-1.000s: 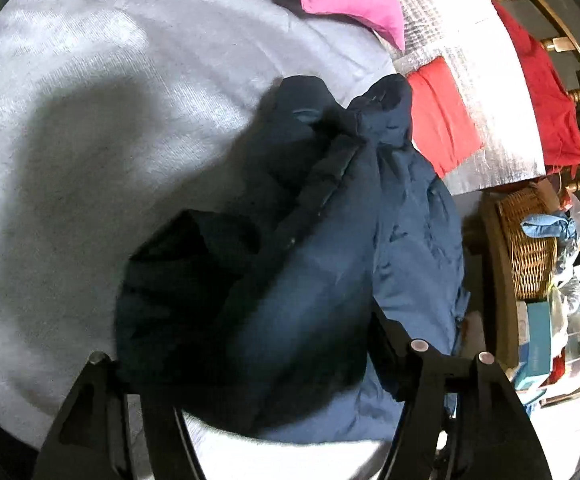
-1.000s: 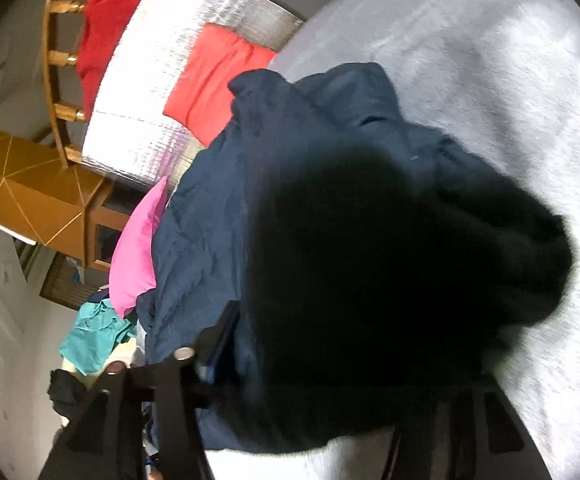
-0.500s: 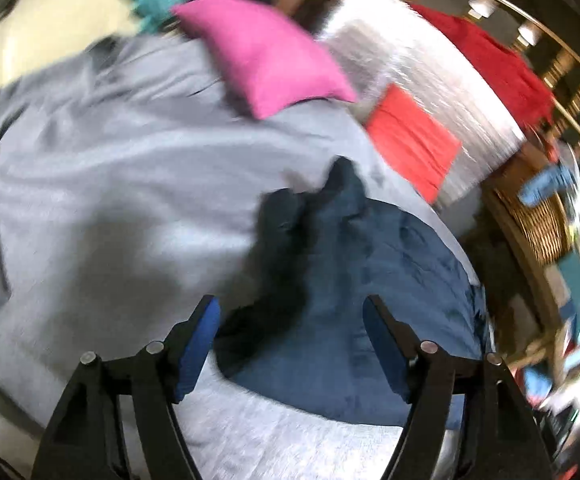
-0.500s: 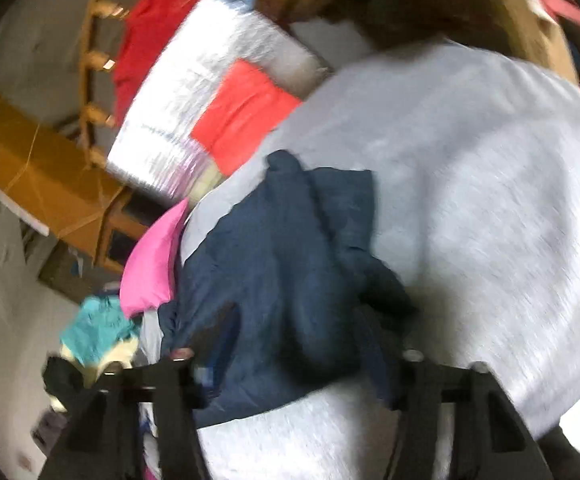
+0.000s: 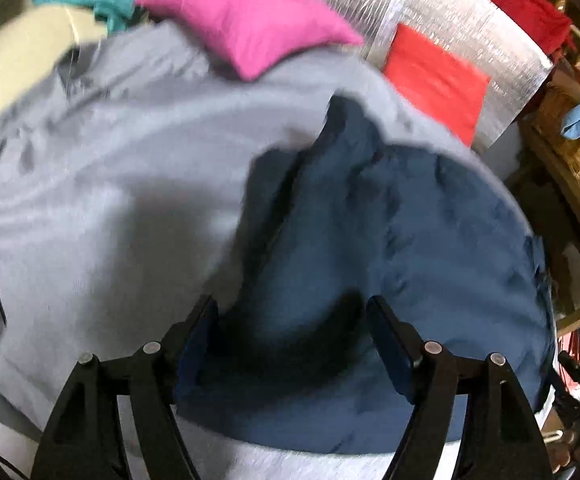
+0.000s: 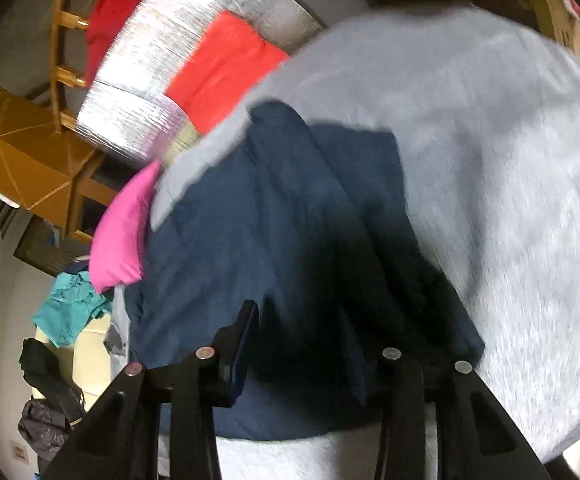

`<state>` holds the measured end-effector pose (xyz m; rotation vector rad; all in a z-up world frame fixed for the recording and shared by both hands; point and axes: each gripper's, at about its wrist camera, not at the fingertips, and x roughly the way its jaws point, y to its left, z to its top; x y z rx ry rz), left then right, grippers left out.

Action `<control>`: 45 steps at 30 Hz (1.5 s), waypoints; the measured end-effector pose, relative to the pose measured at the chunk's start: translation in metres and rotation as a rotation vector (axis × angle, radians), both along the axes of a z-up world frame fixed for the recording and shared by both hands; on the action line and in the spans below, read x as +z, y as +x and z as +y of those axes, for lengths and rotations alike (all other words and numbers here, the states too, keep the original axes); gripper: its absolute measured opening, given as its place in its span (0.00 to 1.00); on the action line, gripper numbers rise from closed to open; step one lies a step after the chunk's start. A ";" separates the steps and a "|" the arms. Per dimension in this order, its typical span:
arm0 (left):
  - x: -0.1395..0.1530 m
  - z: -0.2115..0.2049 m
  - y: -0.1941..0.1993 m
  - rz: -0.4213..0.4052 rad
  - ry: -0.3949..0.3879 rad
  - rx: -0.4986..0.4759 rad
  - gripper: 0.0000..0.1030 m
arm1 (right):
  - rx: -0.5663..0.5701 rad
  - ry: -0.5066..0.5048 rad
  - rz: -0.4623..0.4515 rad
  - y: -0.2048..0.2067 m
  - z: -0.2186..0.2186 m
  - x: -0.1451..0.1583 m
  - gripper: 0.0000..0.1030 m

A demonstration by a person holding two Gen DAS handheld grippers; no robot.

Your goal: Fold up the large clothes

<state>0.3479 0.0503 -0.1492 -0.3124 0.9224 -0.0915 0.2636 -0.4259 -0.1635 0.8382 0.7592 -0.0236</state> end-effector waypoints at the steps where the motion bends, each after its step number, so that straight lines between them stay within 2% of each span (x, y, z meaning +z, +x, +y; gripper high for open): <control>1: 0.007 -0.005 0.003 -0.027 -0.002 -0.010 0.75 | 0.004 -0.022 -0.025 0.005 0.002 0.007 0.44; 3: 0.014 -0.015 0.012 -0.050 0.014 -0.028 0.75 | 0.019 -0.049 -0.051 0.019 0.007 0.017 0.44; 7: 0.004 -0.032 0.041 -0.005 0.088 -0.023 0.75 | 0.021 -0.049 -0.077 0.061 0.011 0.026 0.44; 9: -0.004 -0.036 0.049 0.026 0.132 -0.012 0.75 | 0.005 -0.052 -0.080 0.080 0.010 0.025 0.50; 14: -0.010 -0.039 0.057 0.022 0.183 -0.030 0.78 | -0.051 -0.010 -0.091 0.128 -0.010 0.017 0.51; 16: -0.011 -0.039 0.061 0.020 0.192 -0.039 0.80 | -0.038 0.001 -0.041 0.151 -0.018 0.007 0.58; 19: -0.013 -0.039 0.064 0.022 0.196 -0.049 0.81 | -0.054 0.023 0.023 0.169 -0.025 -0.014 0.58; 23: -0.012 -0.032 0.067 0.033 0.165 -0.033 0.81 | -0.064 0.006 0.027 0.165 -0.020 -0.011 0.58; 25: -0.009 -0.029 0.066 0.027 0.140 -0.029 0.81 | -0.054 -0.011 -0.015 0.155 -0.014 0.003 0.59; 29: -0.007 -0.020 0.066 0.037 0.125 -0.007 0.81 | 0.000 -0.070 -0.084 0.130 0.006 0.028 0.59; 32: -0.010 -0.020 0.064 0.048 0.122 -0.004 0.81 | 0.071 -0.083 -0.072 0.120 0.024 0.029 0.59; 36: -0.004 -0.028 0.055 0.016 0.190 -0.022 0.81 | 0.144 -0.188 0.056 0.122 0.048 0.006 0.59; 37: -0.002 -0.031 0.052 0.003 0.210 -0.027 0.81 | 0.149 -0.212 0.062 0.120 0.052 0.003 0.59; 39: 0.002 -0.034 0.043 -0.030 0.240 -0.034 0.81 | 0.147 -0.264 0.054 0.115 0.060 0.008 0.59; 41: 0.009 -0.037 0.032 -0.071 0.256 -0.042 0.81 | 0.151 -0.267 0.017 0.100 0.066 0.018 0.61; 45: 0.020 -0.045 0.007 -0.151 0.306 -0.068 0.81 | 0.118 -0.299 -0.026 0.056 0.066 0.033 0.63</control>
